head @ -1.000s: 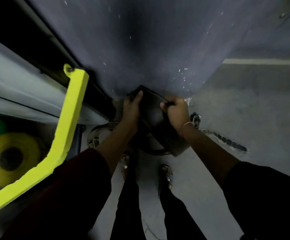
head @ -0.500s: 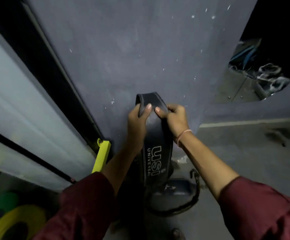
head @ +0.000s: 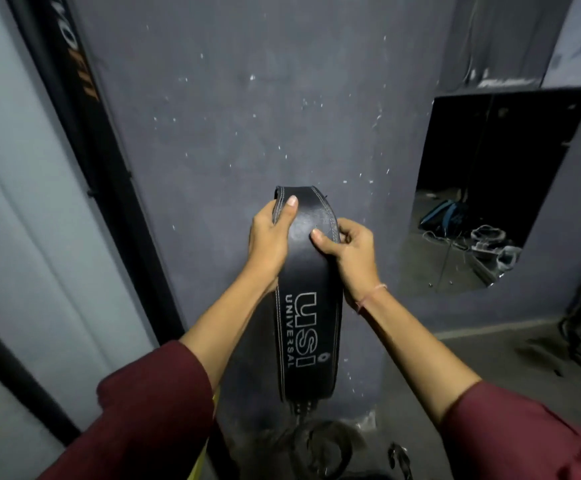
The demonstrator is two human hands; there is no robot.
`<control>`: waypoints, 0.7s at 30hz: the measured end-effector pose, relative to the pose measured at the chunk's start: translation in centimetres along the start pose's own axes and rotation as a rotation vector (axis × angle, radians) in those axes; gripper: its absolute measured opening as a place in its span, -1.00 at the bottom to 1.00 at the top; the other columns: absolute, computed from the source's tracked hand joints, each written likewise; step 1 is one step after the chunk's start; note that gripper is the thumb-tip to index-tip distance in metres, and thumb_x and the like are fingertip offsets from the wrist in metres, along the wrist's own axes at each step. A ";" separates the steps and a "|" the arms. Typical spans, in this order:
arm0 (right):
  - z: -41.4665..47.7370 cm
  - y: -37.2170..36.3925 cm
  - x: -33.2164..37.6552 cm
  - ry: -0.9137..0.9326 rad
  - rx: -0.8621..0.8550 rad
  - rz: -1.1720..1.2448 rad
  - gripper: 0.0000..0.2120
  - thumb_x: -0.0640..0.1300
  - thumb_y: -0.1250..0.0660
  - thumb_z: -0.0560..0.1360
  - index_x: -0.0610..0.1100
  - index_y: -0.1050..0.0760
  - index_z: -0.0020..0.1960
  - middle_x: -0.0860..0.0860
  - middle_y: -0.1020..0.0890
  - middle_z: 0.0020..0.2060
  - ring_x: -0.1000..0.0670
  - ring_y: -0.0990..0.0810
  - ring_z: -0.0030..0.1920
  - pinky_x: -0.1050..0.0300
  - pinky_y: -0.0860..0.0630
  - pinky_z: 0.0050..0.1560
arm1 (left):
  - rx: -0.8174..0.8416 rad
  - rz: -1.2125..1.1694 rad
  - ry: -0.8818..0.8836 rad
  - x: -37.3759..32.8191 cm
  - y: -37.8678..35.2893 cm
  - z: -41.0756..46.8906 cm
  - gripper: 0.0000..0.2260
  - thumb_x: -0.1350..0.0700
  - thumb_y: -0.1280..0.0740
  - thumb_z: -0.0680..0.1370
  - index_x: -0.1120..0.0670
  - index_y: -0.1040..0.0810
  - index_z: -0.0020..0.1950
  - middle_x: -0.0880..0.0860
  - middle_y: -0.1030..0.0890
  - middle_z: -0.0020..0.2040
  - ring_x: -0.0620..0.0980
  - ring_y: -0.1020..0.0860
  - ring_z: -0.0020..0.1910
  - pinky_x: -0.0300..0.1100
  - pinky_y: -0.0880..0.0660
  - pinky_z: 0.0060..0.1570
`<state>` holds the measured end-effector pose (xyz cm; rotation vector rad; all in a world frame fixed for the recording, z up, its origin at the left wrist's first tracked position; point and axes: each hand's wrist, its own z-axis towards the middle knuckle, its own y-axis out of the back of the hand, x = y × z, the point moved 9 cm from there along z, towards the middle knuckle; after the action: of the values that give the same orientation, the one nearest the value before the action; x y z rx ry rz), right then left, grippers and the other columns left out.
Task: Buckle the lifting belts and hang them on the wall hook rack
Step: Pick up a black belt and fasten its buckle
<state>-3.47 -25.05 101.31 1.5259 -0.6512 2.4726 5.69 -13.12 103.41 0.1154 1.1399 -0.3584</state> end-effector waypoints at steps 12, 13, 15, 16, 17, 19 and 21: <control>-0.3 0.5 2.9 0.067 -0.029 0.132 -0.93 -0.42 -0.33 0.50 -0.32 -0.57 -0.06 -0.15 -0.64 -0.24 -0.10 -0.59 -0.23 0.09 -0.57 -0.20 | -0.172 0.297 -0.144 -7.5 -1.0 1.8 -0.71 -0.05 -0.10 0.69 0.10 -0.38 -0.12 -0.02 -0.37 -0.28 -0.09 -0.33 -0.32 -0.17 -0.33 -0.23; 0.1 0.4 3.4 0.078 -0.032 0.134 -0.93 -0.42 -0.33 0.49 -0.33 -0.57 -0.07 -0.16 -0.63 -0.24 -0.10 -0.59 -0.23 0.09 -0.56 -0.20 | -0.195 0.338 -0.160 -7.7 -0.9 0.9 -0.72 -0.04 -0.09 0.70 0.14 -0.38 -0.05 -0.01 -0.42 -0.25 -0.11 -0.37 -0.31 -0.27 -0.35 -0.24; 0.6 0.4 4.2 0.100 -0.046 0.137 -0.92 -0.42 -0.34 0.49 -0.32 -0.59 -0.07 -0.13 -0.65 -0.24 -0.07 -0.61 -0.24 0.11 -0.57 -0.20 | -0.174 0.354 -0.220 -7.4 -1.4 -1.5 -0.73 -0.04 -0.10 0.69 0.17 -0.38 0.06 0.07 -0.53 -0.14 -0.06 -0.48 -0.21 -0.40 -0.37 -0.21; 1.0 0.5 4.6 0.108 -0.062 0.139 -0.91 -0.42 -0.34 0.49 -0.34 -0.60 -0.05 -0.13 -0.67 -0.22 -0.06 -0.62 -0.24 0.11 -0.57 -0.20 | -0.148 0.355 -0.252 -6.6 -1.7 -2.5 -0.74 -0.04 -0.12 0.69 0.16 -0.37 0.08 0.09 -0.57 -0.08 -0.04 -0.53 -0.13 -0.40 -0.40 -0.17; 1.4 0.6 5.2 0.118 -0.076 0.140 -0.90 -0.42 -0.34 0.49 -0.37 -0.60 -0.02 -0.15 -0.67 -0.20 -0.07 -0.63 -0.22 0.10 -0.58 -0.17 | -0.123 0.343 -0.277 -6.0 -2.1 -3.6 -0.76 -0.03 -0.14 0.68 0.14 -0.38 0.09 0.08 -0.59 -0.03 -0.05 -0.56 -0.07 -0.34 -0.45 -0.10; 2.4 0.5 6.0 0.132 -0.079 0.119 -0.89 -0.39 -0.34 0.49 -0.40 -0.59 0.00 -0.19 -0.67 -0.18 -0.10 -0.63 -0.19 0.03 -0.59 -0.12 | -0.117 0.292 -0.282 -5.0 -2.3 -4.6 -0.82 -0.02 -0.18 0.67 0.09 -0.40 0.08 0.03 -0.61 -0.02 -0.05 -0.60 -0.02 -0.16 -0.54 -0.02; 3.2 0.0 6.6 0.154 -0.039 0.074 -0.87 -0.35 -0.37 0.50 -0.36 -0.58 0.04 -0.22 -0.68 -0.13 -0.13 -0.65 -0.14 -0.08 -0.60 -0.03 | -0.174 0.211 -0.280 -5.2 -2.0 -4.5 -0.89 0.05 -0.21 0.67 0.08 -0.44 0.07 -0.03 -0.63 -0.07 -0.06 -0.62 -0.08 -0.11 -0.56 -0.05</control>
<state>-3.98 -27.06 108.30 1.3046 -0.7364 2.5826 -0.83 -12.57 106.42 0.0301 0.8672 -0.0832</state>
